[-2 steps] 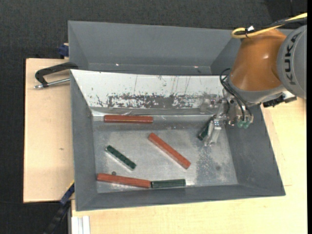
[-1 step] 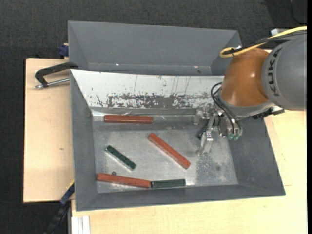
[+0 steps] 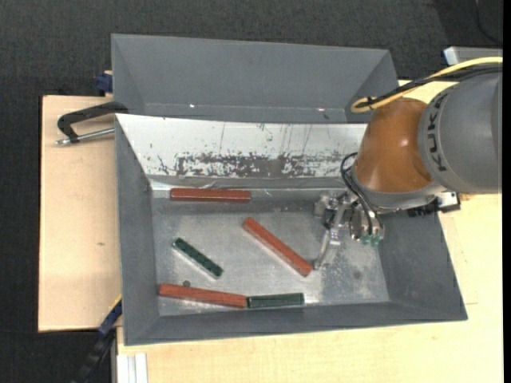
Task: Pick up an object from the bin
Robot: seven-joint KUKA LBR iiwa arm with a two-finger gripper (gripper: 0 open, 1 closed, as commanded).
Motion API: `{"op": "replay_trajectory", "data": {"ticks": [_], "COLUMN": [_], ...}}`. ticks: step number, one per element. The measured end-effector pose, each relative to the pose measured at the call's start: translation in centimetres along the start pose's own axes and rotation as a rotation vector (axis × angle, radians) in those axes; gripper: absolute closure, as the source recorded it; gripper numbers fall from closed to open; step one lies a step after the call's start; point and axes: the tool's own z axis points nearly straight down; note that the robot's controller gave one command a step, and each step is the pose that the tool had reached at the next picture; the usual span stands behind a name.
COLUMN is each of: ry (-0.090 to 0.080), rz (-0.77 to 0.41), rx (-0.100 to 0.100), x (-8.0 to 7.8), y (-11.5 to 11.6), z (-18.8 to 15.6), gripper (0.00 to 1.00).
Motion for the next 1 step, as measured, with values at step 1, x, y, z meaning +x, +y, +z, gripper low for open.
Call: {"op": "replay_trajectory", "data": {"ticks": [1], "ry": [-0.001], "rz": [0.065], "rx": [-0.003], "x": [0.1], "y": [-0.33], "z": [-0.24], "gripper": [0.0]}}
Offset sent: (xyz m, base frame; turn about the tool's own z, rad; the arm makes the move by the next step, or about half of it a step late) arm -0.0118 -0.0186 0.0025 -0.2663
